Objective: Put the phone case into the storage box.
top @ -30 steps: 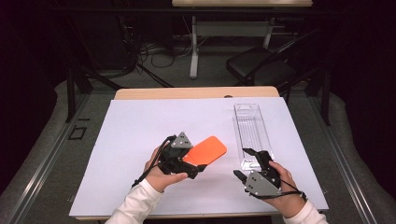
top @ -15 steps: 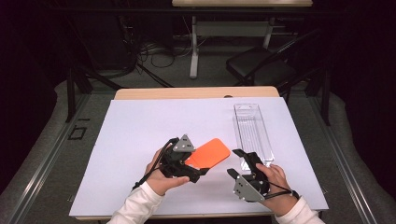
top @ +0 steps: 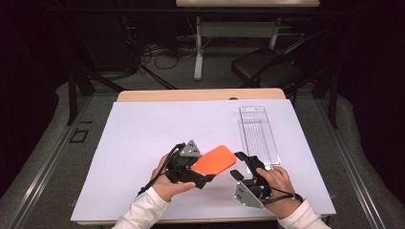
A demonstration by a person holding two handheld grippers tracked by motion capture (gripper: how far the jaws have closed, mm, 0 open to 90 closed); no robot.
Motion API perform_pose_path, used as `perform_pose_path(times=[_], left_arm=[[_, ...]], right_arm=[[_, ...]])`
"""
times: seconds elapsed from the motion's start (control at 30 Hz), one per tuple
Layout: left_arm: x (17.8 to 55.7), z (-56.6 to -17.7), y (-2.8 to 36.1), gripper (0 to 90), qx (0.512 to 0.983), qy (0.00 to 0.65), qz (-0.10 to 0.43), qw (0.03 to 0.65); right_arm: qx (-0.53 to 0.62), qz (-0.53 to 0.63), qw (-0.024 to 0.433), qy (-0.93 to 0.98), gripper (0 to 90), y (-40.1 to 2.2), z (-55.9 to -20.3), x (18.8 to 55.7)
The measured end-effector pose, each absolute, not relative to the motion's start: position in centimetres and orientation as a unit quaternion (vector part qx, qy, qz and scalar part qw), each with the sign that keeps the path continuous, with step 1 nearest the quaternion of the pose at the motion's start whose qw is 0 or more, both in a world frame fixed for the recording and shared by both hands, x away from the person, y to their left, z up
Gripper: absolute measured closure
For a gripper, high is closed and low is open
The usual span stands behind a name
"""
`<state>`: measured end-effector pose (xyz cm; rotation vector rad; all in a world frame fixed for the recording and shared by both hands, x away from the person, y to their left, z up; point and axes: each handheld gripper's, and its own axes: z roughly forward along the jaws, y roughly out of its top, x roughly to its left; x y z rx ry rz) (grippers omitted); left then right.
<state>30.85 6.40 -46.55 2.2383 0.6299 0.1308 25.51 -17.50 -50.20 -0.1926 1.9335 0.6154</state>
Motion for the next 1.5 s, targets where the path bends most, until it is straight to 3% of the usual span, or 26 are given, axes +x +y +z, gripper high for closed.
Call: perform_pose_path(times=[0.43,1.07,1.23,1.5], left_arm=[[30.1,-46.3,5.9,16.0,0.885,0.239,0.048,0.397],[29.5,-46.8,4.8,16.0,0.891,0.224,0.03,0.394],[29.5,-47.2,4.6,16.0,0.891,0.226,0.022,0.393],[29.7,-47.5,4.6,16.0,0.891,0.228,0.015,0.391]], right_arm=[[-0.126,0.229,0.534,0.804,35.4,-16.2,-51.2,26.0],[-0.137,0.204,0.557,0.793,37.6,-15.9,-52.4,25.8],[-0.144,0.201,0.56,0.791,46.5,-15.9,-52.7,25.6],[-0.172,0.186,0.566,0.785,53.5,-15.7,-53.3,25.5]])
